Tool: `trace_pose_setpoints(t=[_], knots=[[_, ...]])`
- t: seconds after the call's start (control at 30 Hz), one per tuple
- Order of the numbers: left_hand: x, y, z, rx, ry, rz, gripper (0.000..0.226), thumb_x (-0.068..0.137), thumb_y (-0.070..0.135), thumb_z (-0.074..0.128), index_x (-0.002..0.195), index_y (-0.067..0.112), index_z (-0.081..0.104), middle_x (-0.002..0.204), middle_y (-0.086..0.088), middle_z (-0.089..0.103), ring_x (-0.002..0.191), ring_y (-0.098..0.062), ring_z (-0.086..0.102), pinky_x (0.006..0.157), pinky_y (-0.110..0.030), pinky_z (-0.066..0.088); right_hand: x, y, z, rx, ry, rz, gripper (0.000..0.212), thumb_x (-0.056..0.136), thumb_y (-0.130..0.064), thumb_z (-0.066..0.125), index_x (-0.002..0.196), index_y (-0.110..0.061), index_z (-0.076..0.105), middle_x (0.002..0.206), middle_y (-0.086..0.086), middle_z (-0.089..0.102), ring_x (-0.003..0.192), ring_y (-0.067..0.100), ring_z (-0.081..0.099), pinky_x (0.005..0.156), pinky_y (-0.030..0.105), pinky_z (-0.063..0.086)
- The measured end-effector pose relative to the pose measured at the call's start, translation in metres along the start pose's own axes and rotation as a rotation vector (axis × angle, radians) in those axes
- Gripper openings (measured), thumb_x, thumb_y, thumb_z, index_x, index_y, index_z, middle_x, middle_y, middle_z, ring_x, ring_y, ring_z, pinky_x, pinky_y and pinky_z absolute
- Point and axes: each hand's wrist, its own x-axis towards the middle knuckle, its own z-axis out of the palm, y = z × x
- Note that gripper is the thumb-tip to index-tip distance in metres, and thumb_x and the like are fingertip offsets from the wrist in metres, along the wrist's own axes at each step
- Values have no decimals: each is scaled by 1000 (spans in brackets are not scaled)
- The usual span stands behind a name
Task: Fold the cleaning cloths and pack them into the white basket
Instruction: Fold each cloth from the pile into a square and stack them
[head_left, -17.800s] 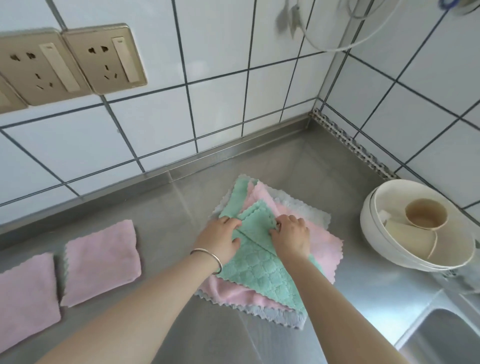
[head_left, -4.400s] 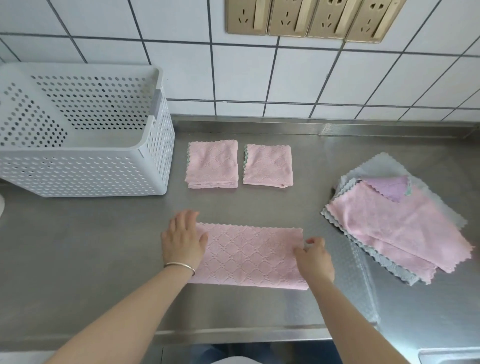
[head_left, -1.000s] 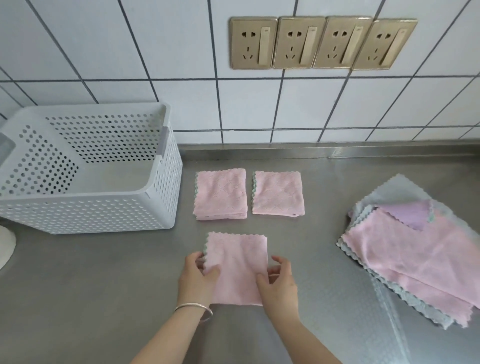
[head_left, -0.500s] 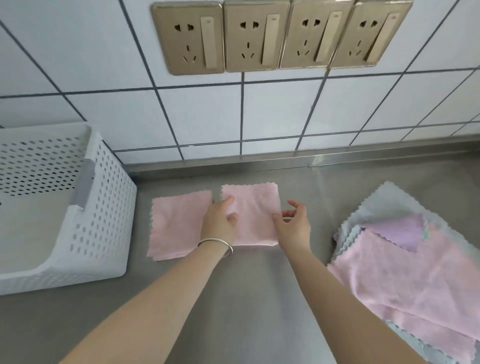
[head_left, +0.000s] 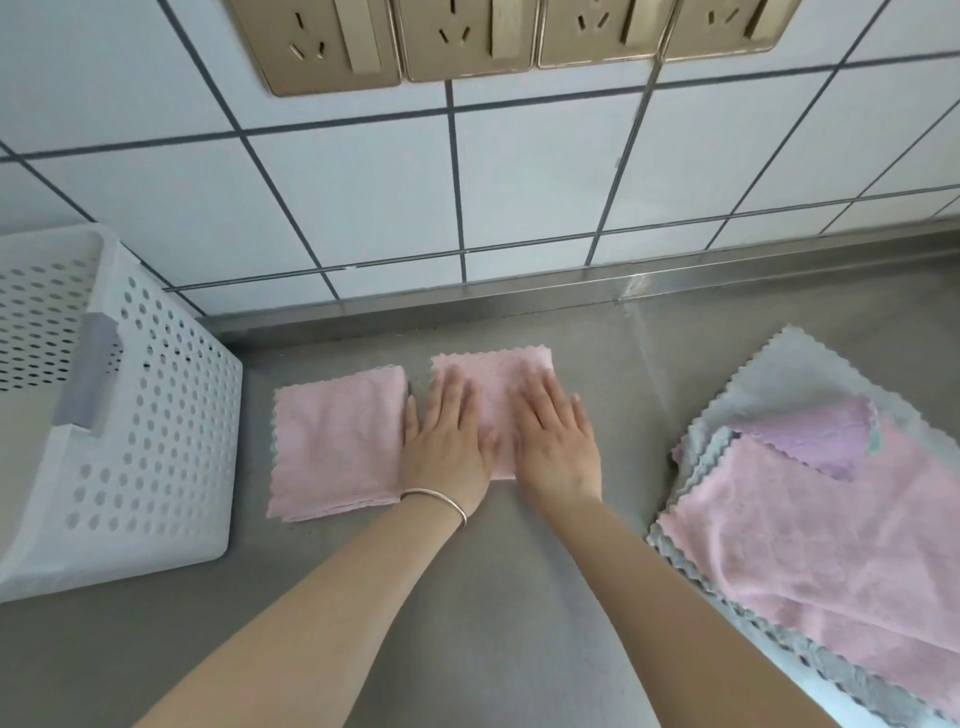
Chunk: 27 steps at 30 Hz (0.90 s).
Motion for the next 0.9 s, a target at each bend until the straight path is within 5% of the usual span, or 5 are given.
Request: trace_pose_setpoints(t=[0.2,0.4,0.6,0.77,0.9], knots=[[5,-7,6,63,-97,-19,66,94,53,17,147,22,-6,157,-1,-13,144,-17,-16,119,-44,-4,0,2,12,95,-192,-24,76,79,-49,-11,149,-21,-3,156,-3,-13,137,6,-21,114,33,-6],[9,-6,-12,121,-188,-36,67,92,50,28,147,20,5,157,-2,-2,145,-19,-7,118,-49,-2,-2,3,-5,112,-247,-23,60,96,-38,23,149,-16,5,158,0,-3,145,13,-6,119,40,0],[-8,61,-28,-50,69,256,45,74,19,65,118,13,58,125,-11,55,117,-35,49,103,-45,36,-72,79,-30,231,405,254,36,68,-17,47,100,-15,63,101,3,65,96,19,50,78,28,38],[-33,128,-13,-188,17,401,28,77,18,65,105,18,65,104,-3,63,98,-30,61,77,-35,50,-115,166,-45,205,355,615,32,64,-5,52,91,-8,68,88,11,66,80,36,60,62,36,48],[-37,175,5,-289,-216,244,32,87,25,50,119,23,55,119,-1,55,106,-25,56,84,-31,45,-121,200,-55,310,249,743,31,81,-3,49,107,-7,65,107,11,62,100,31,51,83,35,41]])
